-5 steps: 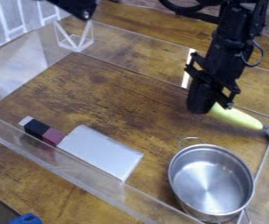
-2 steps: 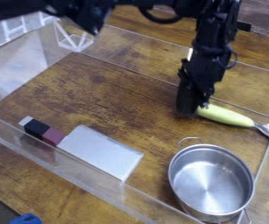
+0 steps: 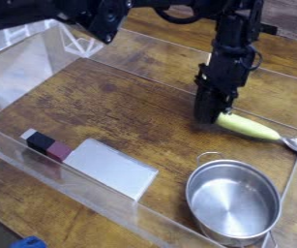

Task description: Move the toy knife to the right side of the table

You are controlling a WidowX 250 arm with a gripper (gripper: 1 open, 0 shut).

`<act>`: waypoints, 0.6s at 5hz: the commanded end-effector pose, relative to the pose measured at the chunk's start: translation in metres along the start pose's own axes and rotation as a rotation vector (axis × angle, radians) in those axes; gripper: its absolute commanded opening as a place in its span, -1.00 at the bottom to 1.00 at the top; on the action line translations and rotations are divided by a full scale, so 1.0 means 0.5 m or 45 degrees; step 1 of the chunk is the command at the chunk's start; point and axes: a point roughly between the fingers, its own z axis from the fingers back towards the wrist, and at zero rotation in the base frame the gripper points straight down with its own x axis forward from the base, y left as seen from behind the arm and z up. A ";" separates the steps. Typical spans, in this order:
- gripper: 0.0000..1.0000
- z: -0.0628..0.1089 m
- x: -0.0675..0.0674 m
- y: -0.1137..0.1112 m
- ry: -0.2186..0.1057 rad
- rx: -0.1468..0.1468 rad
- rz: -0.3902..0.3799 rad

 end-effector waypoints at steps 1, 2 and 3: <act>-1.00 0.103 -0.012 -0.031 -0.121 0.061 -0.071; -1.00 0.112 -0.020 -0.054 -0.108 0.039 -0.137; -1.00 0.120 -0.025 -0.062 -0.106 0.010 -0.104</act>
